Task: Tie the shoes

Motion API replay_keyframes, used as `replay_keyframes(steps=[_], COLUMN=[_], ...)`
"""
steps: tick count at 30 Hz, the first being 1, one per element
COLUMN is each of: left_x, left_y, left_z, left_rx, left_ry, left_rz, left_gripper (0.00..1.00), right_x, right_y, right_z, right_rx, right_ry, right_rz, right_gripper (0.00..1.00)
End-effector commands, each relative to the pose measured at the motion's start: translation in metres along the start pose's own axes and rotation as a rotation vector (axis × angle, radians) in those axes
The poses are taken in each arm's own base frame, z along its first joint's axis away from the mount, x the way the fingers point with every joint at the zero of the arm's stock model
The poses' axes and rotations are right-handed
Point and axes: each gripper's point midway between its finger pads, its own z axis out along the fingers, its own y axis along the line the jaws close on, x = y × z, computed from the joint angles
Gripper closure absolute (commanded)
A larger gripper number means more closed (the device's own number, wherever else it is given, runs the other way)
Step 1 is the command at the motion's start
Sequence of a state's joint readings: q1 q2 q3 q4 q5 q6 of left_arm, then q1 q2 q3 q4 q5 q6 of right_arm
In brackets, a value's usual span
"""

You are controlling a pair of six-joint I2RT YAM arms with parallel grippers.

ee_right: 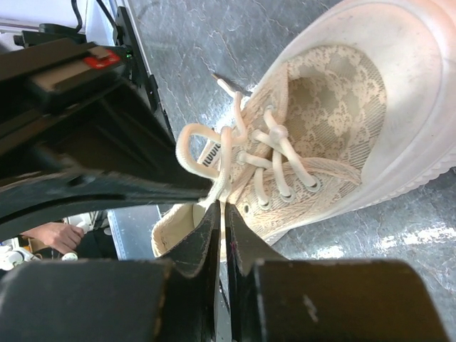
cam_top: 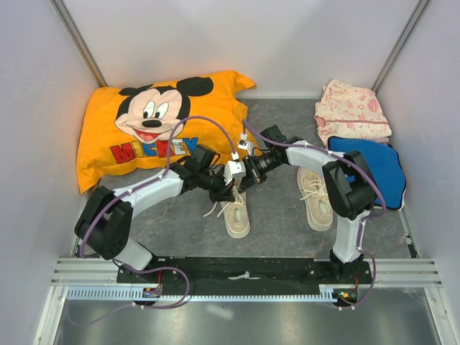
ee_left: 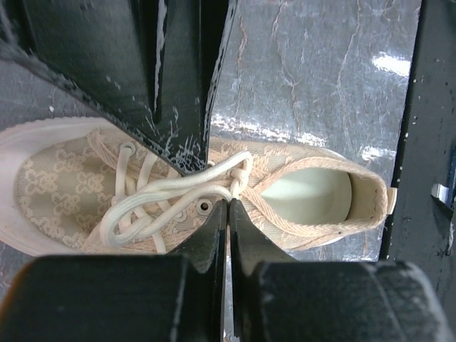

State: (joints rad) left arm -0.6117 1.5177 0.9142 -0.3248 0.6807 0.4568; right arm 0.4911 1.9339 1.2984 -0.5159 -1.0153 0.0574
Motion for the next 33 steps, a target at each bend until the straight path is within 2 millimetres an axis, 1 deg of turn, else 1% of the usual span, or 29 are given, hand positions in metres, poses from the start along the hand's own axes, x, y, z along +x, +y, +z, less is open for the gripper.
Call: replay_keyframes(steps=[1,6,9,11,12,15,16,19,25,29,31,33], left_x=[-0.032,-0.031,-0.024,-0.022,-0.021,-0.019,-0.017,-0.017,-0.015,-0.015,-0.015,-0.015], left_y=[0.001,-0.004,-0.007,-0.010,-0.012,-0.014,-0.014,-0.015,-0.013,-0.013,-0.013,-0.013], left_z=[-0.004,-0.001,0.001,0.000,0.000,-0.003,-0.003,-0.003,-0.002,-0.003,-0.003,-0.003], left_rx=[0.020,0.049,0.070,0.078,0.085,0.087,0.086,0.085,0.080,0.078,0.078,0.081], left_ry=[-0.084,-0.077,-0.053,-0.047,-0.045,-0.043,-0.038,-0.037,-0.031,-0.030,-0.030,-0.032], left_rz=[0.067,0.076,0.084,0.091,0.095,0.107,0.106,0.109,0.113,0.115,0.115,0.115], left_gripper=[0.95,0.96,0.96,0.96,0.96,0.96,0.96,0.96,0.96,0.96,0.96,0.96], right_x=[-0.004,-0.003,0.000,0.004,0.005,0.008,0.008,0.009,0.005,0.007,0.008,0.009], right_y=[0.002,0.008,0.011,0.009,0.005,-0.004,-0.011,-0.015,-0.007,-0.012,-0.015,-0.011], right_z=[0.003,0.004,0.004,0.005,0.006,0.007,0.007,0.007,0.005,0.002,-0.001,0.000], right_rx=[-0.029,-0.067,-0.097,-0.100,-0.083,-0.040,-0.002,0.020,-0.003,0.049,0.074,0.065], right_ry=[-0.001,0.005,0.017,0.030,0.034,0.039,0.039,0.039,0.030,0.034,0.034,0.038], right_rz=[-0.005,0.008,0.018,0.025,0.027,0.026,0.028,0.028,0.017,0.001,-0.042,-0.054], right_gripper=[0.89,0.86,0.86,0.86,0.86,0.90,0.92,0.96,0.96,0.96,0.98,1.00])
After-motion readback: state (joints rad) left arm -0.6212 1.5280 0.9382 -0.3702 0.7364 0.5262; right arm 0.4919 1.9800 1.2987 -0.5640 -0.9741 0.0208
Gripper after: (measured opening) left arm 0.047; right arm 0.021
